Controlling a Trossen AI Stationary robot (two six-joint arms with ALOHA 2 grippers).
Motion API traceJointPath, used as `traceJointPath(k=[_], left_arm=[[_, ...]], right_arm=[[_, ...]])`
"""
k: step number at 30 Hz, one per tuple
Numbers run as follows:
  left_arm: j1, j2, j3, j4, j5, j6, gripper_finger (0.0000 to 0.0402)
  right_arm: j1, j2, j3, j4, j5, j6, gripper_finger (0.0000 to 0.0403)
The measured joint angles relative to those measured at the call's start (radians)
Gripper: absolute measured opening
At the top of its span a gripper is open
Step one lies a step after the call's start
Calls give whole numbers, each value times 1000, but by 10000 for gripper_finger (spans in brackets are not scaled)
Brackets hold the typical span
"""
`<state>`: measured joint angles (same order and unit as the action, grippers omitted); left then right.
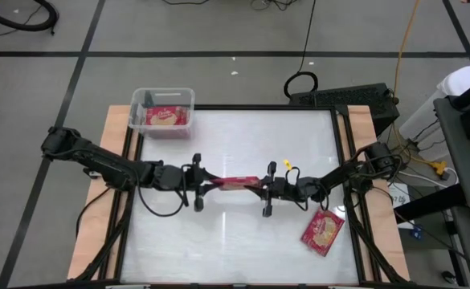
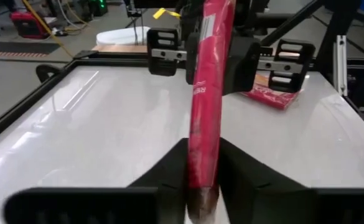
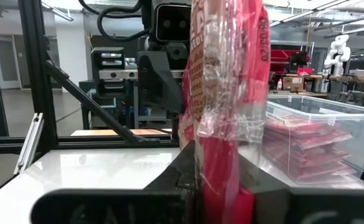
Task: Sort popcorn bags into baskets
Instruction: Put the red popcorn bag into the transparent container
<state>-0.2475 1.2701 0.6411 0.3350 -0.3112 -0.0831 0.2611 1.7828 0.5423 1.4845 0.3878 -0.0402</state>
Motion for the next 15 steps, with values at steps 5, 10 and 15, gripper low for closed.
traceJointPath(k=[5, 10, 15], left_arm=[[12, 0, 0, -3, 4, 12, 18], [13, -13, 0, -15, 14, 49, 29], [29, -99, 0, -96, 97, 46, 31]], right_arm=[[0, 0, 0, -4, 2, 1, 18], [0, 0, 1, -8, 3, -6, 32], [2, -1, -19, -8, 30, -6, 75]])
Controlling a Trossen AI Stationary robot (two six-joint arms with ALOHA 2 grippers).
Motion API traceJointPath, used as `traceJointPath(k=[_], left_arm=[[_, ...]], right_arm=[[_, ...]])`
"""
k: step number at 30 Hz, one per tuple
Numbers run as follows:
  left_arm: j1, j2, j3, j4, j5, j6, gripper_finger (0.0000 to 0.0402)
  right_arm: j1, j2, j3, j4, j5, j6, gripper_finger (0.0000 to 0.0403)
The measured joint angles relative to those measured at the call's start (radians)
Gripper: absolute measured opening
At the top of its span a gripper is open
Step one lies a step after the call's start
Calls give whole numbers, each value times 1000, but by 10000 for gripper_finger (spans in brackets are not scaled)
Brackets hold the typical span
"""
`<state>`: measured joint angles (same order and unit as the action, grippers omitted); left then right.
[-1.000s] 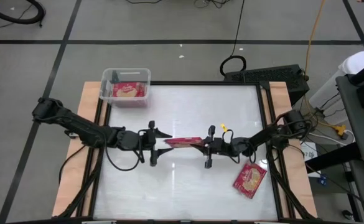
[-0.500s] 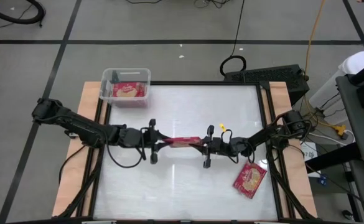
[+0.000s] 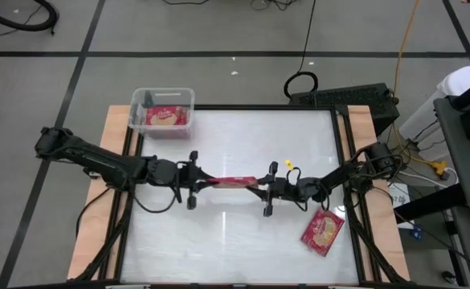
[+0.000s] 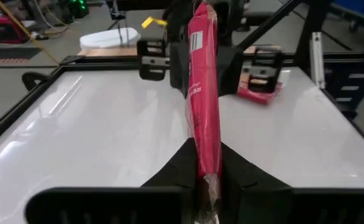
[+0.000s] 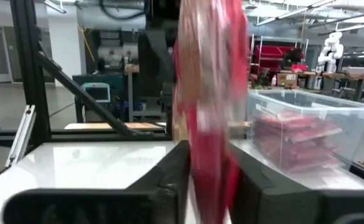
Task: Sort popcorn bags into baskets
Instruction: Put the red popcorn bag into the transparent container
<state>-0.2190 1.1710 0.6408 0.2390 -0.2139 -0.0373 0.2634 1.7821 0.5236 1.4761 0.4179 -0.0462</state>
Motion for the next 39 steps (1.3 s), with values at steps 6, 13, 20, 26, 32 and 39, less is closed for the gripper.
traceJointPath(k=[6, 13, 20, 26, 32, 39], left_arm=[[50, -192, 0, -188, 35, 74, 17], [206, -425, 60, -584, 59, 103, 18], [416, -534, 166, -840, -4, 265, 24], [609, -539, 214, -950, -42, 440, 23], [776, -538, 215, -955, -2, 560, 16], [966, -515, 215, -955, 112, 619, 35]], right_arm=[[0, 0, -57, 1, 1, 20, 115], [0, 0, -113, 16, 0, 61, 118], [0, 0, -114, 15, -2, 61, 117], [0, 0, -114, 6, -3, 61, 117], [9, 0, -114, 6, -3, 61, 116], [13, 0, -114, -7, -4, 56, 116]])
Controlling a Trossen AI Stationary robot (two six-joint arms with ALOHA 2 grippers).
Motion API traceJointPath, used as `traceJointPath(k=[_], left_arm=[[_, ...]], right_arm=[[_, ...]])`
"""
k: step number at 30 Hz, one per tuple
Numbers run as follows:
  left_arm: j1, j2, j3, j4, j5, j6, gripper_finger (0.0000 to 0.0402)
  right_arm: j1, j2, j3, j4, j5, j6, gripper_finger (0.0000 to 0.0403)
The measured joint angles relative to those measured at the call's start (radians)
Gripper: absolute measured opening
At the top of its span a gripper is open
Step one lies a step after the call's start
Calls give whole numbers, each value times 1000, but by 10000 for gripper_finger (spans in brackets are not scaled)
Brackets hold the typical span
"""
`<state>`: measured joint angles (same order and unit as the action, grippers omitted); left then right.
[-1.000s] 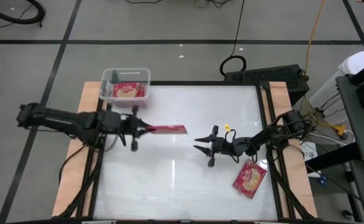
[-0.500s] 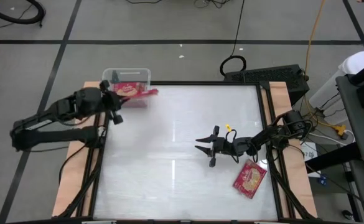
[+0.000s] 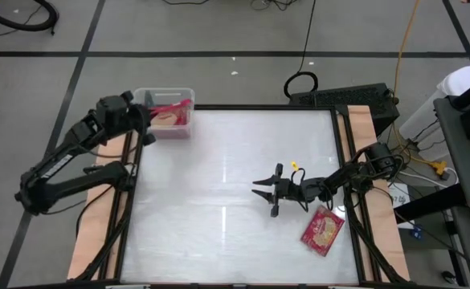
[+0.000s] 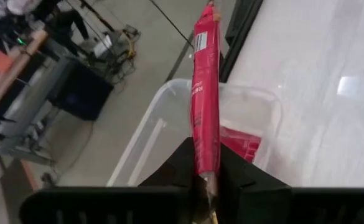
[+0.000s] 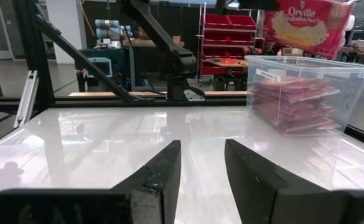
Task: Sort popcorn bags into baskets
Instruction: Put the red popcorn bag into the transparent container
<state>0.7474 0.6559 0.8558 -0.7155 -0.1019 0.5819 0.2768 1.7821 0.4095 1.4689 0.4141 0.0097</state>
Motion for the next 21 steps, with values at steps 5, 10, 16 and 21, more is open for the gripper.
traceJointPath(k=[5, 10, 16, 21], left_arm=[[145, 37, 0, 0, 145, 16, 15], [275, 65, 0, -46, 269, 34, 22], [376, 77, 0, -100, 307, 67, 36], [406, 76, 0, -118, 368, 13, 17]], right_arm=[[0, 0, 0, 0, 0, 2, 116], [0, 0, 0, -1, 0, 4, 116], [0, 0, 0, -15, 0, 12, 116], [0, 0, 0, -15, 0, 13, 116]])
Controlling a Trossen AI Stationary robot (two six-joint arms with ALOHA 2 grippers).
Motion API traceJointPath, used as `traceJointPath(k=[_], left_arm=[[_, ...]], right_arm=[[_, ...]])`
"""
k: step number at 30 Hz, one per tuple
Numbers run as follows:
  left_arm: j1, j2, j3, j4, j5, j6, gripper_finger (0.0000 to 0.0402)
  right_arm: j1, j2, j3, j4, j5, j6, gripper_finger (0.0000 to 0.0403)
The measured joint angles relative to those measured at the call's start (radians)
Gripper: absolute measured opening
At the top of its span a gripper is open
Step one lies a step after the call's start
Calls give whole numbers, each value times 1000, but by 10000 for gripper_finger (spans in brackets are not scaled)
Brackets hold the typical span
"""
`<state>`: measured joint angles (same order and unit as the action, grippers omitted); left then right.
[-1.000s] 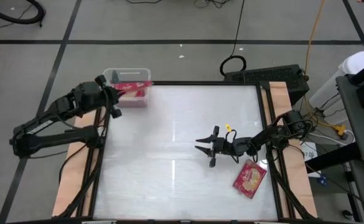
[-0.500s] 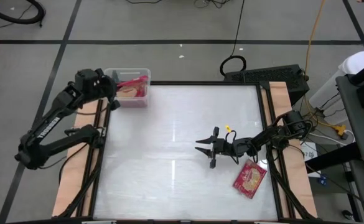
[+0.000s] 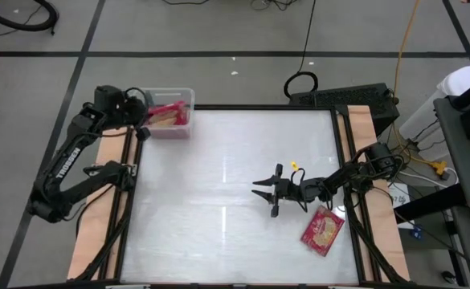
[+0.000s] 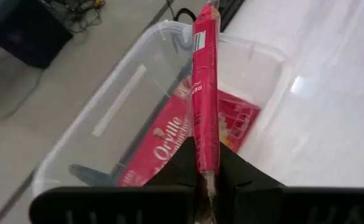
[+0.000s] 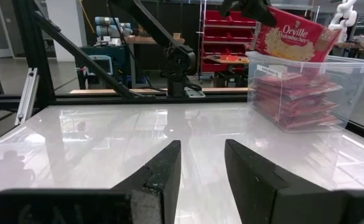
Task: Sort popcorn bags into baskets
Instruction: Put the red popcorn bag into the transparent container
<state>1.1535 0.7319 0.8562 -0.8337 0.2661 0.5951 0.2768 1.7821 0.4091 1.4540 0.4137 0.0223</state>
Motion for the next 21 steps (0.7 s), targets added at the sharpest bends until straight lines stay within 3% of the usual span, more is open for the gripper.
traceJointPath(k=[8, 15, 21], left_arm=[[4, 0, 0, -13, 24, -94, 37], [4, -1, 1, -52, 82, -106, 17], [4, -29, 1, -60, 127, -130, 30]], right_arm=[[0, 0, 0, 0, 0, 0, 116], [0, 0, 0, 0, 0, 0, 116], [0, 0, 0, 0, 0, 0, 116]])
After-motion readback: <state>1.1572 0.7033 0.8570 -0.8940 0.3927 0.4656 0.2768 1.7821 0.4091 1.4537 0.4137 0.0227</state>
